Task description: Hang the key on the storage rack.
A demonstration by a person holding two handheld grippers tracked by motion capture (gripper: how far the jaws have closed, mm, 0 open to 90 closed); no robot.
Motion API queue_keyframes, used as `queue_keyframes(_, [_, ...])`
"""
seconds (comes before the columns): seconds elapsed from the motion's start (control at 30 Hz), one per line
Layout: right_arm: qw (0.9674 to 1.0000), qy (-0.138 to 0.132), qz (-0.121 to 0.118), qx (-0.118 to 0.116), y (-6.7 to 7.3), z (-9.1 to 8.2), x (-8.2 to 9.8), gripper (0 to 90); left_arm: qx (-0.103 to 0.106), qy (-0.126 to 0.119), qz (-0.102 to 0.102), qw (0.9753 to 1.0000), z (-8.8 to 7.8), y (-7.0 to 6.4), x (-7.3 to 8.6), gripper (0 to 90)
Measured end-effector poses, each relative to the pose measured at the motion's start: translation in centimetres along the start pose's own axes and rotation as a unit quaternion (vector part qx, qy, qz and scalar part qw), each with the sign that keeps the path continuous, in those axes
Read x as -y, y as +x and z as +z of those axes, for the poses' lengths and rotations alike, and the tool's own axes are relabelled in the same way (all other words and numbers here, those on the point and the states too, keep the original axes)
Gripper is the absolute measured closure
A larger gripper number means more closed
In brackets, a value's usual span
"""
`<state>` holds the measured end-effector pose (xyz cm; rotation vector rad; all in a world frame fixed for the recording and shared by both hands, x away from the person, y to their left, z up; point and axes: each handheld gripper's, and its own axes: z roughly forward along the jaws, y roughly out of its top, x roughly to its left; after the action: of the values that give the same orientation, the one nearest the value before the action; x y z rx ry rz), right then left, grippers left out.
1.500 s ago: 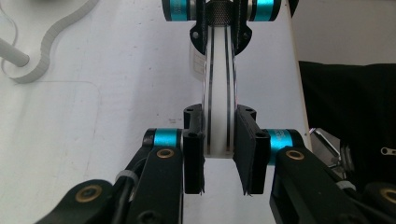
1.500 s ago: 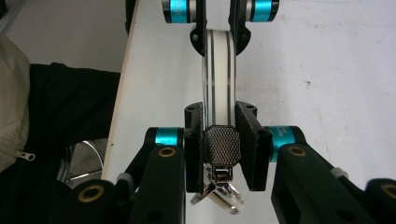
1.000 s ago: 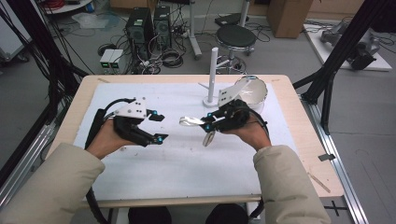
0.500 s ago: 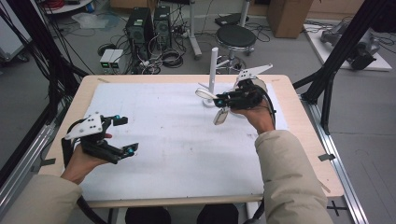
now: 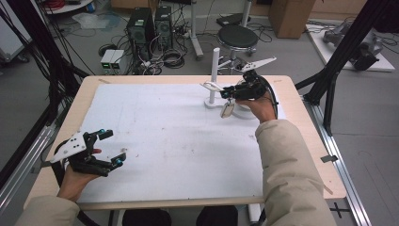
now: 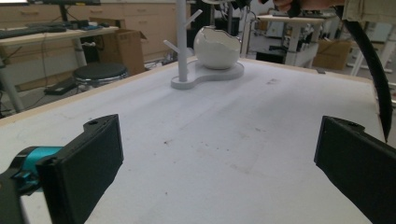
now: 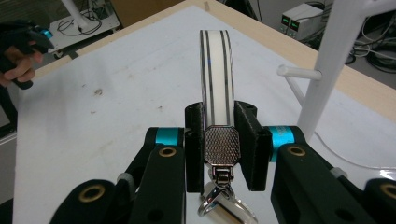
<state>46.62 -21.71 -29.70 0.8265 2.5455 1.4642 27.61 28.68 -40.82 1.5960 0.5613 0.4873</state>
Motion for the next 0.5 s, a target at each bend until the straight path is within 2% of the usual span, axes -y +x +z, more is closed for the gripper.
queue_keyframes(0.17, [0.9999, -0.005, 0.01, 0.01, -1.1, 0.4, 0.3, 74.6, -0.015, -0.007, -0.012, 0.9998, -0.5, -0.1, 1.5, 1.7])
queue_keyframes(0.2, [0.9998, -0.004, 0.017, 0.01, -1.3, 0.4, 0.4, 74.6, -0.016, -0.006, -0.011, 0.9998, -0.6, -0.1, 1.8, 1.7])
queue_keyframes(0.3, [0.9998, 0.003, 0.018, 0.011, -1.6, 0.7, 0.5, 74.6, -0.023, -0.014, -0.005, 0.9996, -0.8, -0.2, 2.4, 1.7])
queue_keyframes(0.4, [0.9995, 0.004, 0.027, 0.017, -2.0, 0.8, 0.6, 74.5, -0.024, -0.021, -0.012, 0.9994, -0.9, -0.3, 2.9, 1.7])
queue_keyframes(0.5, [0.9993, -0.001, 0.031, 0.021, -2.5, 1.0, 0.8, 74.5, -0.026, -0.023, -0.011, 0.9994, -1.1, -0.4, 3.4, 1.7])
